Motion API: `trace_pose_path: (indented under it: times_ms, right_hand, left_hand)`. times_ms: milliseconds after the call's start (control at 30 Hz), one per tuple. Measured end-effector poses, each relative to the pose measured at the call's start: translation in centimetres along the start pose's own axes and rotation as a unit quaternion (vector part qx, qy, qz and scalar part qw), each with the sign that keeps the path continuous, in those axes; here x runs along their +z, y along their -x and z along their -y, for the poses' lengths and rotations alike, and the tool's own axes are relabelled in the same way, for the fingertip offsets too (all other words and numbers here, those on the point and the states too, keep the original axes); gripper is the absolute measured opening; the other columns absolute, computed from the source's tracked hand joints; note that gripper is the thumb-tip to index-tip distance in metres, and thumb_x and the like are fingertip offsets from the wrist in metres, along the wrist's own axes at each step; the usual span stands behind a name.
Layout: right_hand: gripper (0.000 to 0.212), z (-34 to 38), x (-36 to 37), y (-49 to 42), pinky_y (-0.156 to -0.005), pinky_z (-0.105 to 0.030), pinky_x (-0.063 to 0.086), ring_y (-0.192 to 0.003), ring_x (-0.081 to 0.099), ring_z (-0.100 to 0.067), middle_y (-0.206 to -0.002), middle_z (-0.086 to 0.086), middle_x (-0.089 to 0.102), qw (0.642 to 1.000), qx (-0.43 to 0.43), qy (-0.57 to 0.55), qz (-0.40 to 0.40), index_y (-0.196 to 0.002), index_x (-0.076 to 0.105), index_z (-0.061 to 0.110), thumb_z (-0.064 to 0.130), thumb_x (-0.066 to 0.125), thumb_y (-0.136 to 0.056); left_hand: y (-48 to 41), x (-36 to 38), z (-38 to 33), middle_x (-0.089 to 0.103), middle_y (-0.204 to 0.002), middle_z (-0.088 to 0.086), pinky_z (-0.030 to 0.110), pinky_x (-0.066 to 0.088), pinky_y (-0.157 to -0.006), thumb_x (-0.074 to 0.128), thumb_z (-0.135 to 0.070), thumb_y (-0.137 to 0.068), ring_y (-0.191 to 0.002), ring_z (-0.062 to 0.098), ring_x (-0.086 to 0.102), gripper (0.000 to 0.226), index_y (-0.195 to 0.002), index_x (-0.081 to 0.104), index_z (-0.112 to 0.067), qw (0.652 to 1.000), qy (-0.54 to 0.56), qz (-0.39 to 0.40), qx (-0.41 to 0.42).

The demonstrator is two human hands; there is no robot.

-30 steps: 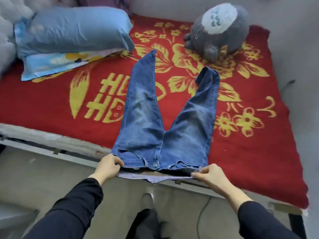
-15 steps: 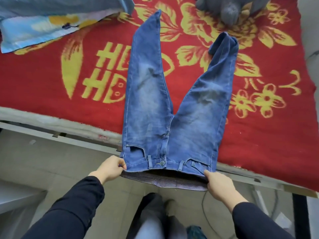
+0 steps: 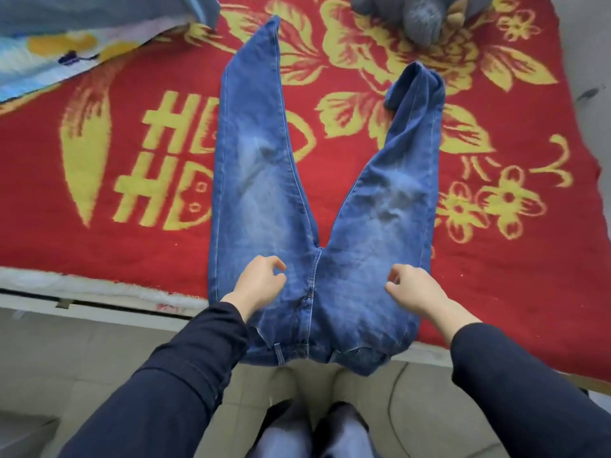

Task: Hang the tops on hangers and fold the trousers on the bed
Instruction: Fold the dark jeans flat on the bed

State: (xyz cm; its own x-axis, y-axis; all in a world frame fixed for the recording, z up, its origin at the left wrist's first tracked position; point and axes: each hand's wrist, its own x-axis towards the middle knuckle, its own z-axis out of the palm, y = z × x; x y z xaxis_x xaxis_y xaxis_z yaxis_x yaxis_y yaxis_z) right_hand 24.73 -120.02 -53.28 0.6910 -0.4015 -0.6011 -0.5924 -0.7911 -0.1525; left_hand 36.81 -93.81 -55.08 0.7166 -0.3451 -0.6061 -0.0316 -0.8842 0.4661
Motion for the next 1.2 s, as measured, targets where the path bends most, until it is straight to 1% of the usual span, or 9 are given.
trace_pose_path:
  times_ms: [133, 300, 467, 633, 767, 867, 1033, 1100, 1200]
  right_hand:
    - [0.019, -1.8, -3.3, -4.7, -0.084, -0.037, 0.05, -0.101, 0.06, -0.03, -0.109, -0.011, 0.067, 0.999, 0.014, -0.011, -0.029, -0.101, 0.061, 0.012, 0.022, 0.05, -0.088]
    - [0.031, -5.4, -5.8, -11.8, -0.083, -0.033, 0.044, -0.109, 0.057, -0.03, -0.118, -0.011, 0.064, 0.996, 0.027, -0.048, -0.069, -0.117, 0.059, 0.011, 0.022, 0.051, -0.09]
    - [0.049, -9.1, -7.8, -19.3, -0.097, -0.037, 0.041, -0.12, 0.051, -0.032, -0.133, -0.017, 0.051, 0.991, 0.031, -0.097, -0.088, -0.137, 0.044, 0.006, 0.021, 0.052, -0.091]
    - [0.047, -11.4, -11.1, -26.9, -0.089, -0.036, 0.04, -0.114, 0.052, -0.033, -0.128, -0.015, 0.053, 0.978, 0.034, -0.163, -0.122, -0.133, 0.044, 0.006, 0.024, 0.053, -0.09]
    - [0.032, -11.7, -14.4, -33.0, -0.078, -0.034, 0.042, -0.099, 0.057, -0.029, -0.112, -0.008, 0.061, 0.958, 0.047, -0.255, -0.12, -0.116, 0.049, 0.011, 0.027, 0.054, -0.089]
    - [0.033, -11.3, -16.6, -36.7, -0.078, -0.033, 0.043, -0.094, 0.057, -0.024, -0.104, 0.0, 0.061, 0.939, 0.033, -0.313, -0.141, -0.118, 0.048, 0.014, 0.025, 0.058, -0.088]
    - [0.044, -10.2, -19.0, -41.0, -0.076, -0.033, 0.053, -0.088, 0.063, -0.018, -0.1, 0.0, 0.064, 0.866, 0.042, -0.476, -0.151, -0.125, 0.051, 0.01, 0.018, 0.066, -0.085]
    - [0.04, -9.8, -20.0, -42.2, -0.065, -0.028, 0.051, -0.084, 0.066, -0.018, -0.1, -0.005, 0.068, 0.818, 0.041, -0.557, -0.137, -0.121, 0.056, 0.008, 0.015, 0.069, -0.083]
    - [0.034, -9.0, -22.5, -43.4, -0.069, -0.032, 0.053, -0.081, 0.067, -0.025, -0.1, -0.012, 0.069, 0.754, 0.06, -0.643, -0.125, -0.113, 0.062, 0.0, 0.009, 0.07, -0.081]
  left_hand:
    - [-3.3, 1.5, -4.8, 0.055, -0.122, 0.005, 0.032, 0.046, -0.085, 0.048, -0.016, -0.09, -0.102, 0.025, 0.058, 0.03, -0.116, 0.063, -0.019, 0.999, 0.027, -0.021, 0.032]
    - [-7.5, 5.9, -11.7, 0.052, -0.125, 0.001, 0.034, 0.041, -0.094, 0.046, -0.014, -0.092, -0.116, 0.021, 0.046, 0.032, -0.12, 0.062, -0.019, 0.993, 0.051, -0.078, 0.066]
    - [-12.3, 10.1, -17.6, 0.042, -0.141, -0.006, 0.031, 0.033, -0.103, 0.047, -0.015, -0.094, -0.134, 0.014, 0.03, 0.037, -0.129, 0.055, -0.023, 0.985, 0.032, -0.12, 0.117]
    - [-19.3, 10.3, -22.2, 0.019, -0.157, -0.004, 0.033, 0.014, -0.116, 0.047, -0.026, -0.096, -0.143, 0.015, 0.011, 0.052, -0.146, 0.035, -0.025, 0.977, 0.013, -0.185, 0.11]
    - [-25.8, 7.6, -24.8, 0.025, -0.156, -0.002, 0.035, 0.015, -0.116, 0.049, -0.031, -0.095, -0.143, 0.018, 0.015, 0.06, -0.15, 0.026, -0.023, 0.975, 0.034, -0.202, 0.084]
    - [-30.1, 6.1, -26.3, 0.026, -0.155, -0.002, 0.038, 0.018, -0.116, 0.053, -0.035, -0.092, -0.142, 0.023, 0.017, 0.069, -0.151, 0.02, -0.025, 0.981, -0.052, -0.169, 0.078]
    - [-34.9, 5.2, -28.9, 0.044, -0.141, -0.005, 0.035, 0.03, -0.104, 0.058, -0.036, -0.086, -0.131, 0.023, 0.033, 0.059, -0.141, 0.039, -0.025, 0.977, -0.054, -0.178, 0.108]
    - [-36.1, 4.6, -30.4, 0.056, -0.119, -0.007, 0.034, 0.038, -0.091, 0.06, -0.037, -0.082, -0.12, 0.024, 0.043, 0.044, -0.124, 0.054, -0.027, 0.976, 0.023, -0.175, 0.124]
    - [-37.2, 2.5, -33.0, 0.068, -0.093, -0.013, 0.035, 0.05, -0.079, 0.063, -0.038, -0.072, -0.097, 0.018, 0.064, 0.032, -0.103, 0.063, -0.03, 0.955, 0.229, -0.125, 0.143]
